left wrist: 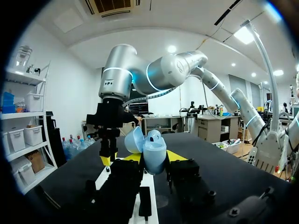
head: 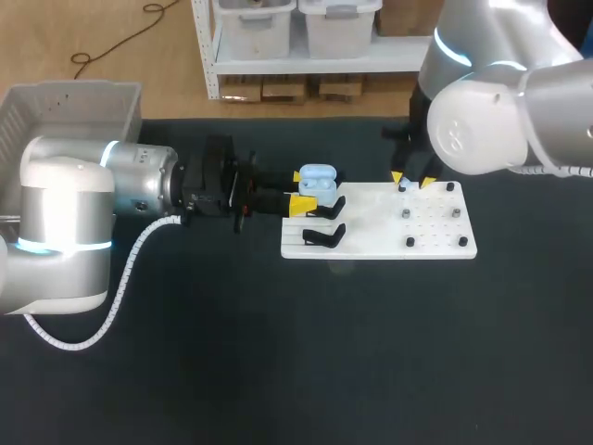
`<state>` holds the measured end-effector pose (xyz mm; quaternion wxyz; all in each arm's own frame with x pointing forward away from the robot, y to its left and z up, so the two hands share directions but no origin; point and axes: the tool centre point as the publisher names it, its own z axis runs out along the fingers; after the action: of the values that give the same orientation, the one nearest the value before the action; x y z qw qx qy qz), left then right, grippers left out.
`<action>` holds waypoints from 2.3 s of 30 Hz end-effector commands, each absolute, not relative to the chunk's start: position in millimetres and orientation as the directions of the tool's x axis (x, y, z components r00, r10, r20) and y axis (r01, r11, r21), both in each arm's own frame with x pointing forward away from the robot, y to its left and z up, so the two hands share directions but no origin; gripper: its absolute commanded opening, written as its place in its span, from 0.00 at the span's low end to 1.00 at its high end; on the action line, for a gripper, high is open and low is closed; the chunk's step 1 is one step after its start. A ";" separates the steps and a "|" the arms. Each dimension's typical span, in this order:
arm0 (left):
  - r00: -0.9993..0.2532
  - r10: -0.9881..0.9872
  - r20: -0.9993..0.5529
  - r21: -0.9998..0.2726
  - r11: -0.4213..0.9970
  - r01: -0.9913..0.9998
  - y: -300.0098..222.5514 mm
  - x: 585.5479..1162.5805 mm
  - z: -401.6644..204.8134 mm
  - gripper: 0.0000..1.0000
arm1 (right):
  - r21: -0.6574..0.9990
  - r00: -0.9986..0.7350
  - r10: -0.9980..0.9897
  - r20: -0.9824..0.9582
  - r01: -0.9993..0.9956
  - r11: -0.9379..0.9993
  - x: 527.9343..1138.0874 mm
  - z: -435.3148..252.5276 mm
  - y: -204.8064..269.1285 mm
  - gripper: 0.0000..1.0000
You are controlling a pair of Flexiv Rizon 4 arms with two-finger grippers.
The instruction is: Pick up each earbud case from the left stands, insert the matching earbuds, close the lid, and place the case in the box.
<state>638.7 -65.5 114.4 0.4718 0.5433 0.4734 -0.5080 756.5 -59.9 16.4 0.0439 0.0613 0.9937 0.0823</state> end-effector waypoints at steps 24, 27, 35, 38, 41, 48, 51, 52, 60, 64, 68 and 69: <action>0.036 0.035 -0.999 0.032 -0.108 0.994 -65.2 639.2 114.1 0.00 | 0.170 -0.989 0.134 -0.056 0.123 0.978 757.9 9.5 -56.3 0.21; 0.036 0.035 -0.999 0.032 -0.108 0.994 -65.2 639.2 114.1 0.00 | 0.170 -0.989 0.134 -0.057 0.122 0.978 758.4 9.9 -55.8 0.09; 0.036 0.035 -0.999 0.032 -0.108 0.994 -65.2 639.2 114.1 0.00 | 0.164 -0.989 0.136 -0.059 0.125 0.978 756.1 14.0 -56.8 0.00; 0.036 0.035 -0.999 0.032 -0.108 0.994 -65.2 639.2 114.1 0.00 | 0.162 -0.988 0.138 -0.061 0.127 0.979 750.8 22.3 -57.4 0.00; 0.036 0.035 -0.999 0.032 -0.108 0.994 -65.2 639.2 114.1 0.00 | 0.160 -0.988 0.140 -0.063 0.128 0.979 745.0 31.7 -58.1 0.00; 0.036 0.035 -0.999 0.032 -0.108 0.994 -65.2 639.2 114.1 0.00 | 0.158 -0.986 0.144 -0.082 0.130 0.979 725.4 69.2 -60.3 0.00; 0.036 0.035 -0.999 0.032 -0.108 0.994 -65.2 639.2 114.1 0.00 | 0.158 -0.986 0.141 -0.093 0.125 0.979 716.5 88.9 -59.3 0.00; 0.036 0.035 -0.999 0.032 -0.108 0.994 -65.2 639.2 114.1 0.00 | 0.155 -0.986 0.138 -0.098 0.121 0.980 712.1 96.3 -58.2 0.00; 0.036 0.035 -0.999 0.032 -0.108 0.994 -65.2 639.2 114.1 0.00 | 0.171 -0.991 0.075 -0.108 0.055 0.984 678.5 157.2 -36.1 0.00; 0.036 0.035 -0.999 0.032 -0.108 0.994 -65.2 639.2 114.1 0.00 | 0.191 -0.995 0.041 -0.087 0.023 0.981 663.5 180.1 -24.0 0.00; 0.036 0.035 -0.999 0.032 -0.108 0.994 -65.2 639.2 114.1 0.00 | 0.197 -0.997 0.003 -0.076 -0.012 0.980 649.4 198.3 -12.4 0.00; 0.036 0.035 -0.999 0.032 -0.108 0.994 -65.2 639.2 114.1 0.00 | 0.190 -0.997 -0.007 -0.077 -0.021 0.982 646.3 201.2 -9.4 0.00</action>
<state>638.7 -65.5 114.4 0.4718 0.5433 0.4734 -0.5080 659.4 -10.7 183.8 0.0334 -0.0057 0.9943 0.1015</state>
